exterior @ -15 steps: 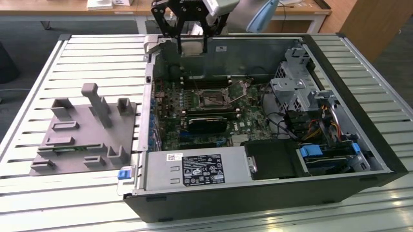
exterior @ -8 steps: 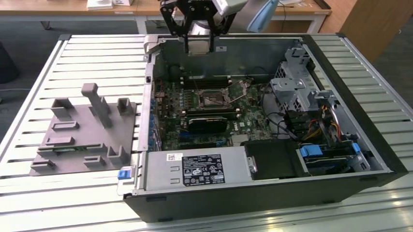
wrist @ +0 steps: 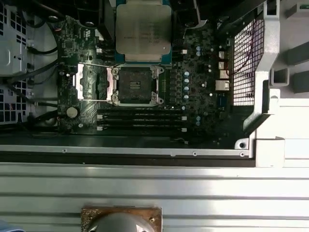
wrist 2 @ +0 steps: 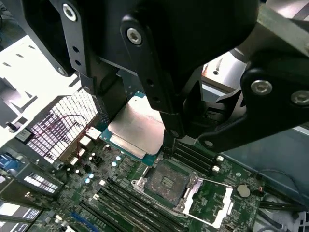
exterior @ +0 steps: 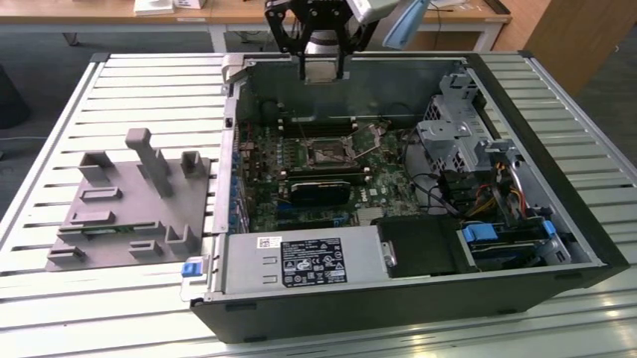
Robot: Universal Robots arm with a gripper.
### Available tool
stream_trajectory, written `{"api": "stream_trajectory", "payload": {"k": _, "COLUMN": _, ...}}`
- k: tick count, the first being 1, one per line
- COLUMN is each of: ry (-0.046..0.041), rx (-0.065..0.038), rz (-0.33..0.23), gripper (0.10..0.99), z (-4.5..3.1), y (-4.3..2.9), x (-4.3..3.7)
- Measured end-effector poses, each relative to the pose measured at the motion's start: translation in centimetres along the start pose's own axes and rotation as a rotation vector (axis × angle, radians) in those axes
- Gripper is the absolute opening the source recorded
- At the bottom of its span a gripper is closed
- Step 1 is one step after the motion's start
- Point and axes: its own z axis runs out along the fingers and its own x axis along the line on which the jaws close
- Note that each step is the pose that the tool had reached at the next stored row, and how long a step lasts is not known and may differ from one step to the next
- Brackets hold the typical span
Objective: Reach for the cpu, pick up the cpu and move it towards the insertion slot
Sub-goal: 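Pick up the cpu and move it towards the insertion slot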
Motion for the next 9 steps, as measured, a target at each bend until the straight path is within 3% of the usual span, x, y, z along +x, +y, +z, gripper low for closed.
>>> {"api": "stream_trajectory", "payload": {"k": 9, "ry": -0.0003, "rx": 0.0, "rz": 0.007, "gripper": 0.545, "z": 0.19, "y": 0.35, "x": -2.39}}
